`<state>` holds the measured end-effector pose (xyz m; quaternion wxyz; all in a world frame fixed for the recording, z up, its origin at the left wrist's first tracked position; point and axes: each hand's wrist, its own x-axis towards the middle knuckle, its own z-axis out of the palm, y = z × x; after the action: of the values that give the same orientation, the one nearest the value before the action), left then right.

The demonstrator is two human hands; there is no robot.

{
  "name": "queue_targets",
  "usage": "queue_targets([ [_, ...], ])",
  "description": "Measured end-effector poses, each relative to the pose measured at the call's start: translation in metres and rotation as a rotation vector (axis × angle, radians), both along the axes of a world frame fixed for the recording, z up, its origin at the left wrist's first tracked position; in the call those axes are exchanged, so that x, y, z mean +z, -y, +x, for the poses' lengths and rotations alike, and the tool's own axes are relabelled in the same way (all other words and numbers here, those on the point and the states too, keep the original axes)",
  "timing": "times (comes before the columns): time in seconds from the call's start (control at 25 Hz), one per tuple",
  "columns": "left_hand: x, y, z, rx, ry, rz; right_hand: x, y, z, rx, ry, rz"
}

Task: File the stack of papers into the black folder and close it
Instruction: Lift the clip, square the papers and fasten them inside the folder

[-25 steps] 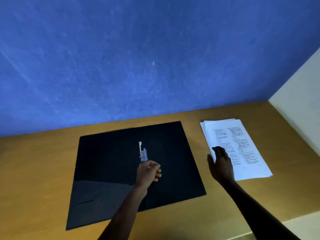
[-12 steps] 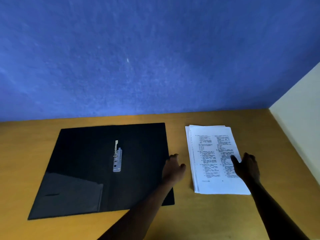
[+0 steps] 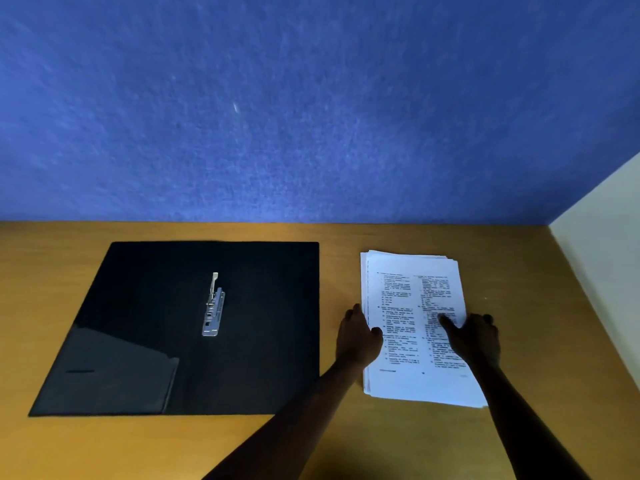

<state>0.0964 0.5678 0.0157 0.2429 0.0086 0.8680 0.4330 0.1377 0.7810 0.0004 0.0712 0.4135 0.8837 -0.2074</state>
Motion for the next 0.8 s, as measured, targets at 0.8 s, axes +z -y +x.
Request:
queue_targets([
  [0.8,-0.003,-0.006,0.004,0.171,0.014,0.085,-0.011,-0.011,-0.028,-0.153,-0.054,-0.208],
])
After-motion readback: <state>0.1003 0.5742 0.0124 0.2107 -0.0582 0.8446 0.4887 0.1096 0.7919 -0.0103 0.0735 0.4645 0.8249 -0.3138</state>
